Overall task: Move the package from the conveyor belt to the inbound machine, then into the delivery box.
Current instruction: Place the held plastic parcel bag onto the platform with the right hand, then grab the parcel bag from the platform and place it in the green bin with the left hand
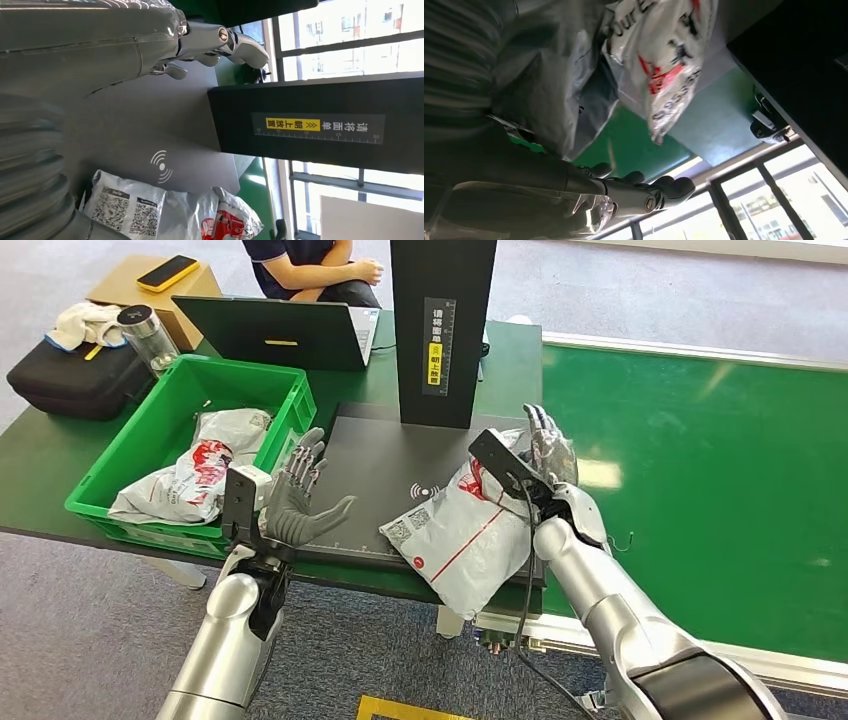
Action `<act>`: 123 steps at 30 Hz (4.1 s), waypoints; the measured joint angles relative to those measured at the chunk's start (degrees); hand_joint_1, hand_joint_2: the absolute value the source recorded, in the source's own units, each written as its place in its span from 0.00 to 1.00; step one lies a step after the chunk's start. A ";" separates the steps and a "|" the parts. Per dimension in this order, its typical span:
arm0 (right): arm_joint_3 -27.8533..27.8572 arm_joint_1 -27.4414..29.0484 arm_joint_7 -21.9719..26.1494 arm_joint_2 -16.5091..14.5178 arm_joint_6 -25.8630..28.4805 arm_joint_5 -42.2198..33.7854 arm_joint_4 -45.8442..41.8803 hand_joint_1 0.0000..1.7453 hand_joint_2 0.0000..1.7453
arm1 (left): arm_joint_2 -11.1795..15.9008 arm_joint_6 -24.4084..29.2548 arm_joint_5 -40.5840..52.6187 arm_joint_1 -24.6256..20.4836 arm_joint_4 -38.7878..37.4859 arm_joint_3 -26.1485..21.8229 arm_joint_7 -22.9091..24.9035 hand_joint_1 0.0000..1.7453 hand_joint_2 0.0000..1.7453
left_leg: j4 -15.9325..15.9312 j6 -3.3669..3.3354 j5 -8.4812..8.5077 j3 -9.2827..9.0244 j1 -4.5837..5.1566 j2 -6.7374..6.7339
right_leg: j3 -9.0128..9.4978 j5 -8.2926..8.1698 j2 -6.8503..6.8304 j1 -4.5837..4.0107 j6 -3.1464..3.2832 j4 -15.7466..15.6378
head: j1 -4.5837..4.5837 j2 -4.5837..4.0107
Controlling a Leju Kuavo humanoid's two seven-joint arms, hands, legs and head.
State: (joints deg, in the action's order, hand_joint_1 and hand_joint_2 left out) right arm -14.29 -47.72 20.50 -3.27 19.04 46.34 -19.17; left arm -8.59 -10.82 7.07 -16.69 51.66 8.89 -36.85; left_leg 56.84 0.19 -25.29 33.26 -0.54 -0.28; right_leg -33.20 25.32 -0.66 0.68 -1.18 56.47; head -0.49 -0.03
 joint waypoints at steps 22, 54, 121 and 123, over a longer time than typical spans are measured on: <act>11.68 10.58 17.55 0.79 -0.70 -22.54 -14.28 0.00 1.00 | 0.32 0.90 -0.65 0.72 -0.15 -0.12 1.13 0.00 1.00 | 0.00 0.00 0.00 0.01 0.00 0.01 | 0.00 0.00 -0.01 0.00 0.00 0.00 | -0.01 -0.01; 24.65 53.30 11.93 -0.89 -24.63 -35.26 -64.77 0.00 1.00 | 0.54 0.25 1.10 7.57 9.28 -1.94 3.55 0.00 1.00 | -0.02 -0.13 -0.15 0.03 0.00 0.09 | 0.00 0.15 -0.07 0.01 -0.03 -0.03 | -0.01 -0.01; 39.12 54.84 10.25 -7.73 -32.27 -29.20 -66.79 0.00 1.00 | -8.72 20.63 42.83 -8.71 -24.26 31.95 30.54 0.00 1.00 | 0.00 -0.19 -0.18 0.01 0.09 0.02 | -0.01 0.12 -0.02 0.07 -0.06 -0.04 | 0.00 -0.01; 39.14 54.85 10.18 -8.00 -32.27 -28.93 -66.79 0.00 1.00 | -8.76 22.56 45.12 -8.91 -25.32 32.67 34.16 0.00 1.00 | 0.00 -0.19 -0.18 0.00 0.09 0.02 | -0.01 0.12 -0.01 0.07 -0.06 -0.04 | -0.01 -0.01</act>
State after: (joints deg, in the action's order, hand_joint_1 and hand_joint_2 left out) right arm 24.85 7.13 30.68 -11.28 -13.23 17.41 -85.96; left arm -17.35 11.74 52.20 -25.60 26.34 41.56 -2.69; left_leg 56.84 0.00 -25.47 33.27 -0.45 -0.27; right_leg -33.21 25.44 -0.67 0.75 -1.24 56.43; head -0.50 -0.04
